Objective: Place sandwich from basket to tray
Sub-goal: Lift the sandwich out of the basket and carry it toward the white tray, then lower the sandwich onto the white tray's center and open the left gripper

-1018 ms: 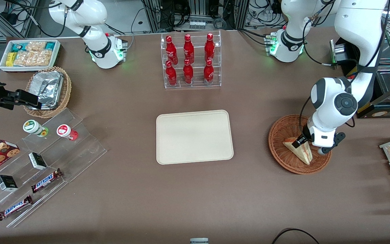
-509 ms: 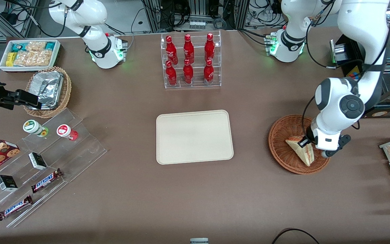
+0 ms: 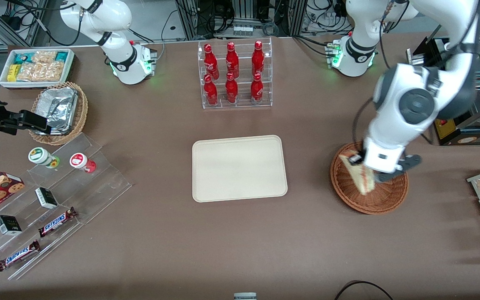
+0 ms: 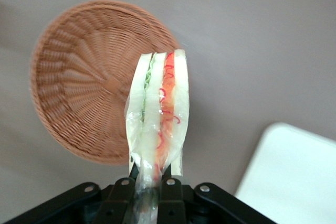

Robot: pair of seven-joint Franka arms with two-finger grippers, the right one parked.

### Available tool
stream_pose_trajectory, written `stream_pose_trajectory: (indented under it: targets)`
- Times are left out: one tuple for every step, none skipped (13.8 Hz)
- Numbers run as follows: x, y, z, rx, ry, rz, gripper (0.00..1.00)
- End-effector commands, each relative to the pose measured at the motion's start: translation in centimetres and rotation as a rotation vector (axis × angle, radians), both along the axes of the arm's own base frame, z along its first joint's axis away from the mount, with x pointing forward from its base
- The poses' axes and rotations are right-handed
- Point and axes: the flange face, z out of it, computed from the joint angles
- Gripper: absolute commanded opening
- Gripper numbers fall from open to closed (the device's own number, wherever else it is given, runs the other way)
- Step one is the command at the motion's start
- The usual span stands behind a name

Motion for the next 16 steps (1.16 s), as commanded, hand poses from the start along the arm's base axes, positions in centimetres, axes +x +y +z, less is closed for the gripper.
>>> stream_pose_trajectory:
  targets:
    - [-2.1, -8.0, 0.0, 0.015, 0.007, -0.118, 0.0]
    - [-3.5, -11.3, -0.7, 0.009, 0.009, -0.172, 0.0]
    - [-4.3, -14.3, -1.2, 0.001, 0.009, -0.212, 0.0]
    - [-4.6, -17.1, -2.1, -0.008, 0.01, -0.234, 0.0]
    - [-4.9, -20.1, -3.5, -0.009, 0.014, -0.238, 0.0]
    - [-5.4, -22.7, -5.0, -0.008, 0.022, -0.25, 0.0]
    - [-5.8, -25.3, -6.6, -0.015, 0.022, -0.268, 0.0]
    - [-6.0, -27.3, -8.1, -0.027, 0.012, -0.275, 0.0]
    - [-6.1, -28.4, -9.5, -0.038, 0.0, -0.28, 0.0]
    - [-6.6, -29.7, -10.7, -0.052, -0.016, -0.285, 0.0]
    - [-7.2, -30.8, -12.0, -0.063, -0.027, -0.297, 0.0]
    - [-7.5, -31.5, -13.1, -0.073, -0.037, -0.306, 0.0]
    - [-7.8, -32.1, -14.3, -0.081, -0.04, -0.312, 0.0]
    - [-8.3, -32.8, -15.0, -0.087, -0.043, -0.315, 0.0]
    - [-8.6, -33.2, -16.0, -0.089, -0.043, -0.301, 0.0]
    - [-8.7, -33.3, -16.6, -0.091, -0.044, -0.289, 0.0]
